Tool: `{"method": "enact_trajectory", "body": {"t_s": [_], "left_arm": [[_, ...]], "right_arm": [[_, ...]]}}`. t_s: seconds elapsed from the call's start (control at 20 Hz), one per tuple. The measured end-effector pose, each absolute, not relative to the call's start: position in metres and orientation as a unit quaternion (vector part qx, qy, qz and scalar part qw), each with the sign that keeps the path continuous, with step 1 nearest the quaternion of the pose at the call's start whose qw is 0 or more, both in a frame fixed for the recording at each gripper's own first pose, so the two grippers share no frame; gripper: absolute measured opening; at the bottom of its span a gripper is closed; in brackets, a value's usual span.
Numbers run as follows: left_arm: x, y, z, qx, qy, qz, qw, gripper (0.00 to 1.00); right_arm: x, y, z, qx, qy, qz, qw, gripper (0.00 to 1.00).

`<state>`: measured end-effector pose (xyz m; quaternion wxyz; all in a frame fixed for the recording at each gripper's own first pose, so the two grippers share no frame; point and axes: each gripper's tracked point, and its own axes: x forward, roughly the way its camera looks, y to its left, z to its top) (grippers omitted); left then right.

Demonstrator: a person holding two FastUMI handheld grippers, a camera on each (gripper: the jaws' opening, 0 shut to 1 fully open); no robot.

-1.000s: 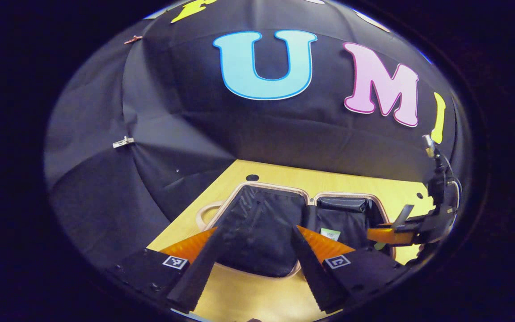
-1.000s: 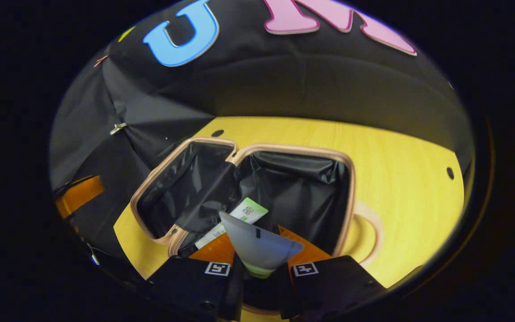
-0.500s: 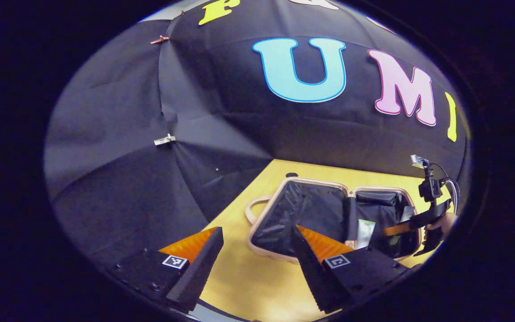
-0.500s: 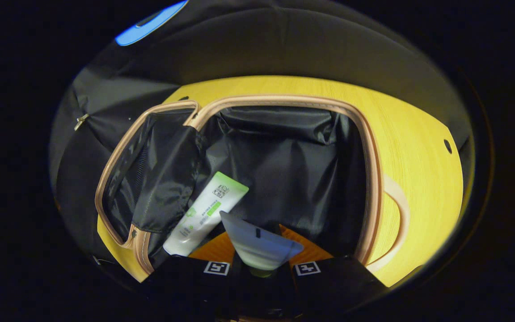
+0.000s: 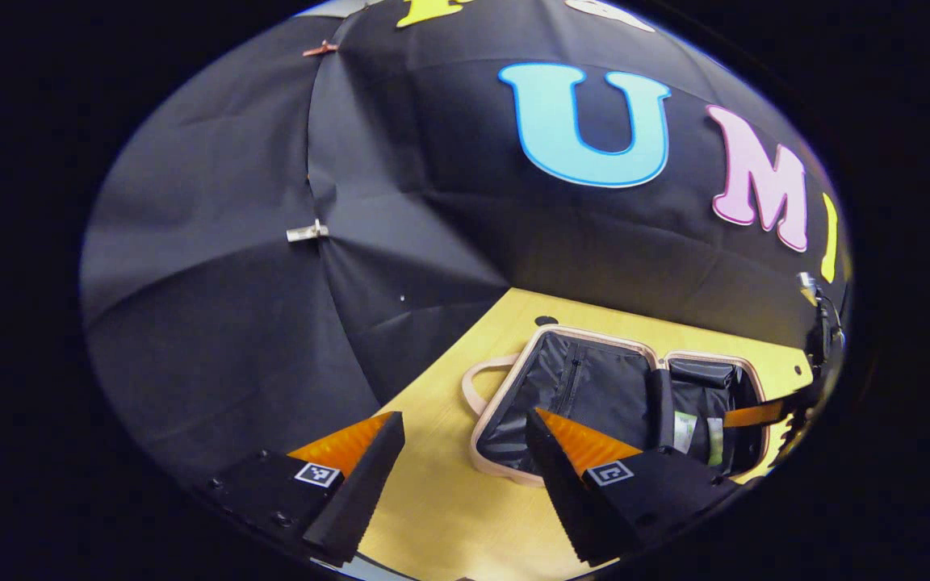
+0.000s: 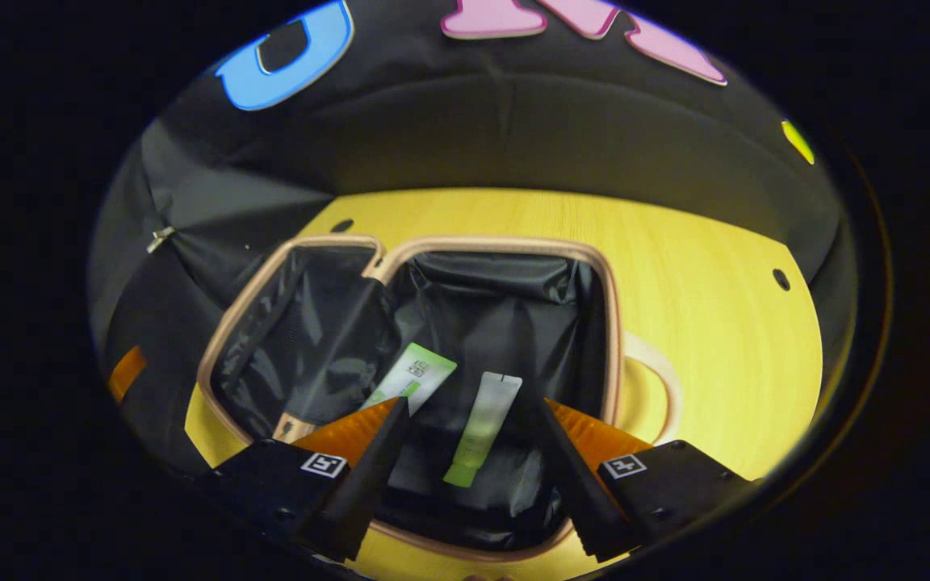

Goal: First open the suitcase, pack the skin care products into it, and then close the suitcase.

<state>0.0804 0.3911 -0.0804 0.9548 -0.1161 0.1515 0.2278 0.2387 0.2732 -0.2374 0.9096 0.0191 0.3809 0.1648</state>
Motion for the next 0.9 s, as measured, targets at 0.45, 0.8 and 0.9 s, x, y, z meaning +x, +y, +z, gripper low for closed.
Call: {"method": "enact_trajectory", "body": {"t_s": [0.45, 0.8, 0.9], "left_arm": [[0.212, 0.469, -0.161, -0.262, 0.221, 0.159, 0.926, 0.96], [0.248, 0.467, -0.199, -0.367, 0.259, 0.103, 0.887, 0.89], [0.257, 0.464, -0.198, -0.374, 0.250, 0.097, 0.888, 0.84]], "right_arm": [[0.155, 0.181, -0.178, 0.010, 0.269, 0.108, 0.957, 0.98], [0.105, 0.126, -0.197, 0.018, 0.294, 0.061, 0.954, 0.97], [0.091, 0.119, -0.201, 0.042, 0.318, 0.053, 0.946, 0.98]]}}
